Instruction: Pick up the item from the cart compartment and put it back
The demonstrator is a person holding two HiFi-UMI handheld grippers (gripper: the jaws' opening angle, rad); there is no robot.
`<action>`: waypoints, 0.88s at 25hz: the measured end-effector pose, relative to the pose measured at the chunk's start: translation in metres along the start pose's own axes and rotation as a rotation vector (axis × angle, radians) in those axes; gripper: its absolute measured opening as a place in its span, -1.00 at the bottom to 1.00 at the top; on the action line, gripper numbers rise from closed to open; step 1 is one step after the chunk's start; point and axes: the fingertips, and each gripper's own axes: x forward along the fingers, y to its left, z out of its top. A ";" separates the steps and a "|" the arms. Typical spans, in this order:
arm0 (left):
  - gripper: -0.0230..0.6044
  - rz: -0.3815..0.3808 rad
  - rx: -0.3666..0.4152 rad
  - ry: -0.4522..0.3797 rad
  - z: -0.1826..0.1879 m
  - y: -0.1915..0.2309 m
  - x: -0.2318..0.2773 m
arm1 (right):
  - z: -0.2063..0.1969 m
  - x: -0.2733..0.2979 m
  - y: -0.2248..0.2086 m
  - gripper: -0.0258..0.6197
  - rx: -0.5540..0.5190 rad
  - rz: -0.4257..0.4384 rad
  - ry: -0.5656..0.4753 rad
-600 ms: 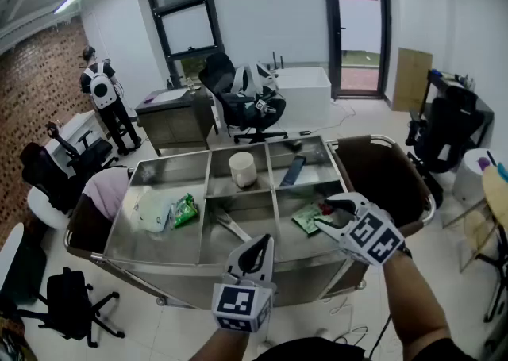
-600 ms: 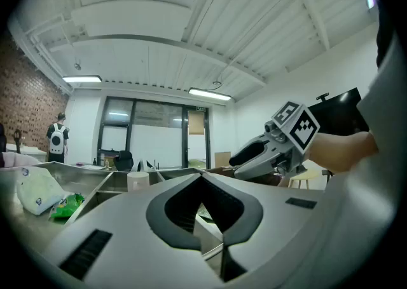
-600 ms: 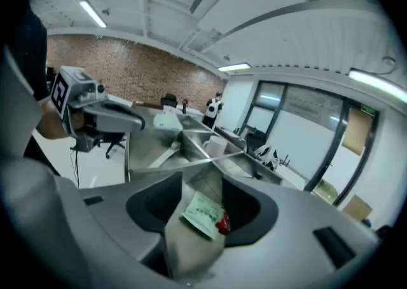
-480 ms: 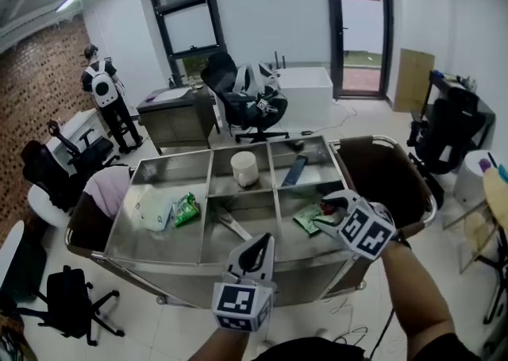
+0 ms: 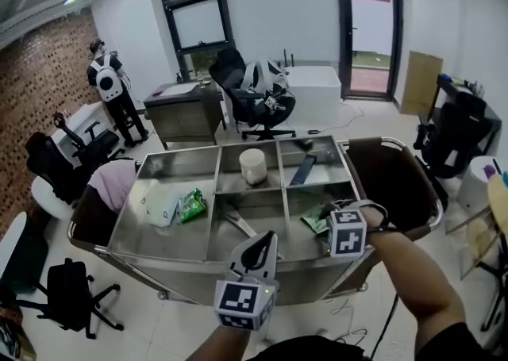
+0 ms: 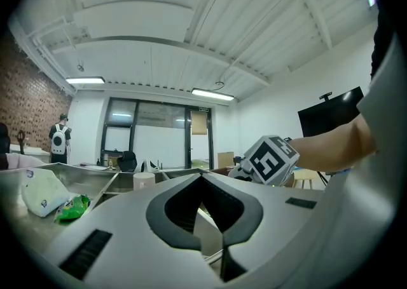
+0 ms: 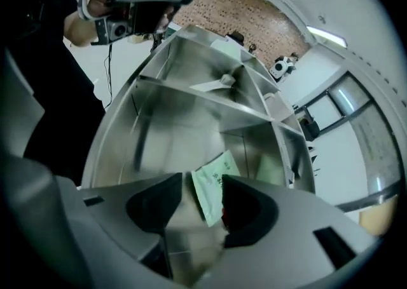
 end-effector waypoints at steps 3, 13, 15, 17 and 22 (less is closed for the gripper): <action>-0.93 0.006 -0.003 0.003 -0.001 0.004 0.000 | -0.010 0.014 -0.002 -0.23 -0.029 0.001 0.054; -0.93 0.015 -0.009 0.008 -0.006 0.010 0.004 | -0.011 0.037 -0.017 -0.26 -0.036 0.007 0.066; -0.93 0.017 -0.008 0.008 -0.005 0.011 0.003 | -0.011 0.041 -0.018 -0.56 -0.031 0.011 0.060; -0.93 0.020 -0.008 0.011 -0.005 0.011 0.003 | -0.011 0.042 -0.019 -0.60 -0.025 0.017 0.060; -0.93 0.023 -0.017 0.016 -0.005 0.012 0.002 | -0.010 0.039 -0.020 -0.69 0.014 0.035 0.029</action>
